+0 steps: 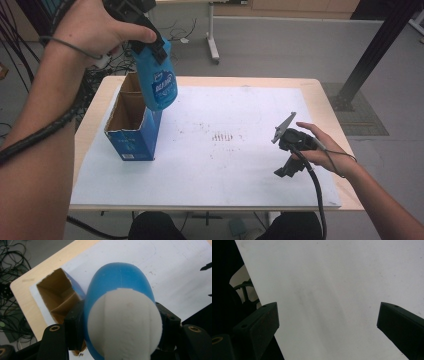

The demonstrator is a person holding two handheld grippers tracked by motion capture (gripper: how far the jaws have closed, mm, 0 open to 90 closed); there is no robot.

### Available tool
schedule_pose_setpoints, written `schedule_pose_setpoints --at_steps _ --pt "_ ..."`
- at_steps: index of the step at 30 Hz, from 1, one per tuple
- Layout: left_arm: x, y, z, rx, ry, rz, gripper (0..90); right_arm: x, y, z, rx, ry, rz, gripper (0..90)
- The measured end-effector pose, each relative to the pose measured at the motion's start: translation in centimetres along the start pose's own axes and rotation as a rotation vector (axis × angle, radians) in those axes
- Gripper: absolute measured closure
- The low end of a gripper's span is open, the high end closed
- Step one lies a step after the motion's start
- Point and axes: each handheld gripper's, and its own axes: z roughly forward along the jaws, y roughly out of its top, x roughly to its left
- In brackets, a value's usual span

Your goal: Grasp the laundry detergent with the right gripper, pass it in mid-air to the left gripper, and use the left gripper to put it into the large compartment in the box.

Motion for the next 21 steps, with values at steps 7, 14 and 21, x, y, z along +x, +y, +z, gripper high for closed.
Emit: schedule_pose_setpoints --at_steps 7,14,21 --pt "1.6 0.5 -1.7 -0.008 0.024 -0.061 37.8 -0.1 0.1 0.1 0.0 0.002 0.003 4.1" --pt "4.0 0.2 -2.9 -0.017 0.053 -0.148 37.8 -0.2 0.0 0.2 -0.005 0.002 0.008 4.1" --pt "6.3 -0.4 -2.8 -0.013 0.092 -0.254 37.8 -0.2 0.2 0.3 -0.007 0.004 0.006 4.0"
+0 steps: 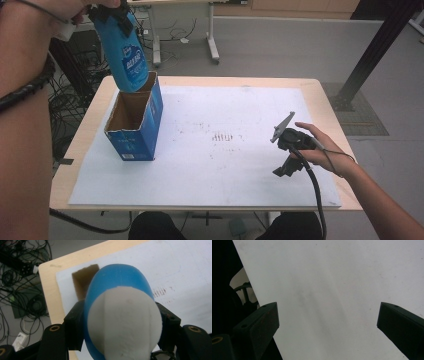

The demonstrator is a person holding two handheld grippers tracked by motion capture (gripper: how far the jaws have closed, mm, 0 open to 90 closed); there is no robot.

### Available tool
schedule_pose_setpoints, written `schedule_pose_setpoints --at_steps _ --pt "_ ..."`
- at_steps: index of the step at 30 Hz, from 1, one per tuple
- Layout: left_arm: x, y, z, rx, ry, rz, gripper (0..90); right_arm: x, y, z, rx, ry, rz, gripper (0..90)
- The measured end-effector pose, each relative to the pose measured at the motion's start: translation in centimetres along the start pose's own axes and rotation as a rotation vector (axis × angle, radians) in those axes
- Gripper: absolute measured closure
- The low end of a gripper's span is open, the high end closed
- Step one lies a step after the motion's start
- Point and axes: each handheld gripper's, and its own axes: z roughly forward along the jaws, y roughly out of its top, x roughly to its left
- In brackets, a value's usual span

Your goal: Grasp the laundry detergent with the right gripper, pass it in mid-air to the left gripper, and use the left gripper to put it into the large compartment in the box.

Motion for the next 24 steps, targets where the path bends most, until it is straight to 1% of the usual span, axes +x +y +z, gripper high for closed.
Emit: schedule_pose_setpoints --at_steps 5,8,10,16,24 --pt "1.2 0.0 0.4 -0.001 0.035 -0.081 37.8 0.0 0.1 0.1 0.0 0.002 0.003 4.1" --pt "1.8 0.0 0.6 0.003 0.055 -0.115 37.8 0.0 0.1 0.1 -0.001 -0.001 -0.002 4.1" --pt "2.1 0.1 0.7 0.012 0.058 -0.118 37.8 -0.1 0.1 0.1 -0.002 0.001 -0.001 4.1" --pt "2.8 0.0 1.2 0.006 0.057 -0.159 37.8 -0.1 0.1 0.1 -0.003 0.001 0.002 4.1" --pt "3.1 -0.4 2.6 0.017 0.066 -0.168 37.8 -0.1 0.1 0.1 -0.004 0.003 0.002 4.1"
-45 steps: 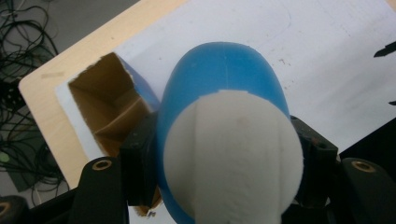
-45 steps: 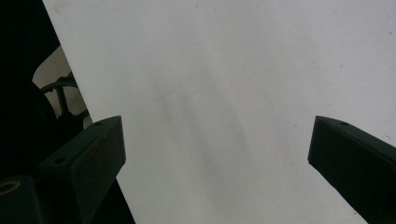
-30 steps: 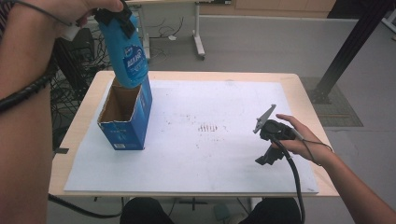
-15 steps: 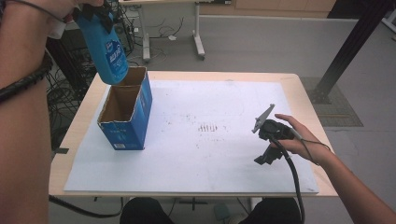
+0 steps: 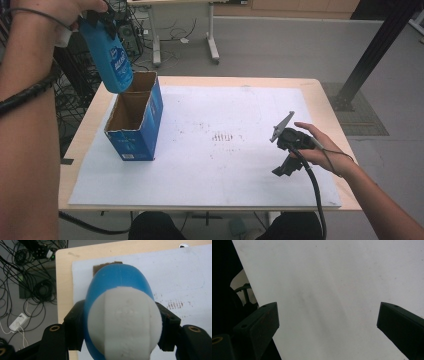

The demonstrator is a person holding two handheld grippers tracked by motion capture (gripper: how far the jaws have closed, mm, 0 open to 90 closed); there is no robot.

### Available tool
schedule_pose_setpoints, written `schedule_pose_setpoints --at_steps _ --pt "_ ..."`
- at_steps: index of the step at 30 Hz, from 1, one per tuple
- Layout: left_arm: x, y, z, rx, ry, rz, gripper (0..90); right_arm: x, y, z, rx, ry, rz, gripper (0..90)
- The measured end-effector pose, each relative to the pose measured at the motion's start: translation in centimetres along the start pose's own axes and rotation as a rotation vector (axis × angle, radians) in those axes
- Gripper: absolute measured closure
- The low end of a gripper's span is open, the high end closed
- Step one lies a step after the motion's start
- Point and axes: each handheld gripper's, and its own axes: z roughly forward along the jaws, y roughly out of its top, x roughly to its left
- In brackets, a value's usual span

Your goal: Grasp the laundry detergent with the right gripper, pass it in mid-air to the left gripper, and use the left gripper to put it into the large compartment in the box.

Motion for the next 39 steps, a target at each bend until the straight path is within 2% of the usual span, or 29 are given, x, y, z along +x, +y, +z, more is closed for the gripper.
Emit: schedule_pose_setpoints --at_steps 19,29,39 --pt "0.6 -2.0 5.4 0.02 0.006 -0.031 37.9 0.2 0.2 0.3 -0.007 0.004 -0.002 4.1" --pt "0.7 -3.0 8.9 0.061 0.005 -0.038 37.9 0.2 0.3 0.4 -0.01 0.004 -0.002 4.0" --pt "0.6 -4.1 11.4 0.079 -0.007 -0.045 37.9 0.3 0.5 0.5 -0.01 0.006 -0.002 4.0"
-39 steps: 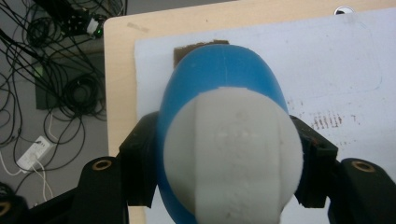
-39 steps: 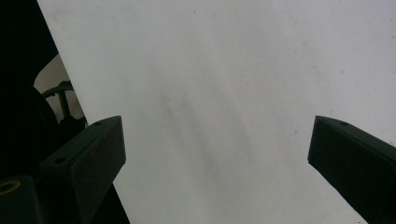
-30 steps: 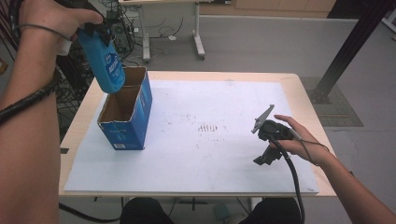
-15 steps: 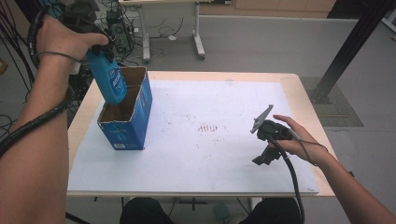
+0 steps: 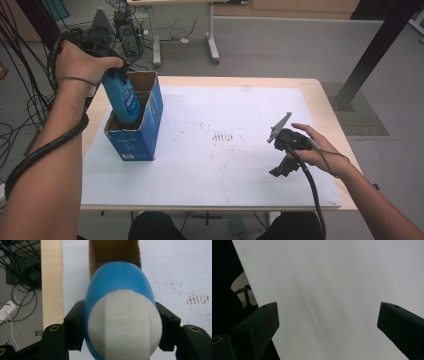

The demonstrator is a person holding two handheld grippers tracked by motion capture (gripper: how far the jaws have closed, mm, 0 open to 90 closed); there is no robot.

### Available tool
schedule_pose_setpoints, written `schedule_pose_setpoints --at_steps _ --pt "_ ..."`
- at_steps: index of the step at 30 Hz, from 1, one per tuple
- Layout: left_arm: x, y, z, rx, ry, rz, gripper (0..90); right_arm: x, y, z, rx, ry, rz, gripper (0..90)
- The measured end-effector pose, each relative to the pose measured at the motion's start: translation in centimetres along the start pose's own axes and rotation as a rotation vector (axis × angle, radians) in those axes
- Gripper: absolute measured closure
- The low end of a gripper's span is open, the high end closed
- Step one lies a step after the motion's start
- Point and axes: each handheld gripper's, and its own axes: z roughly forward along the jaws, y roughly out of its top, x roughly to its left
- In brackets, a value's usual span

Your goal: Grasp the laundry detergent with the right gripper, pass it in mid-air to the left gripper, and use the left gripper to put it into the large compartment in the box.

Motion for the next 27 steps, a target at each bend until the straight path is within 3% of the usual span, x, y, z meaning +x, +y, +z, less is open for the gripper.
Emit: schedule_pose_setpoints --at_steps 27 --pt "-0.7 -2.3 6.9 0.044 0.0 0.003 37.8 0.2 0.0 0.1 0.002 0.0 -0.001 4.1"
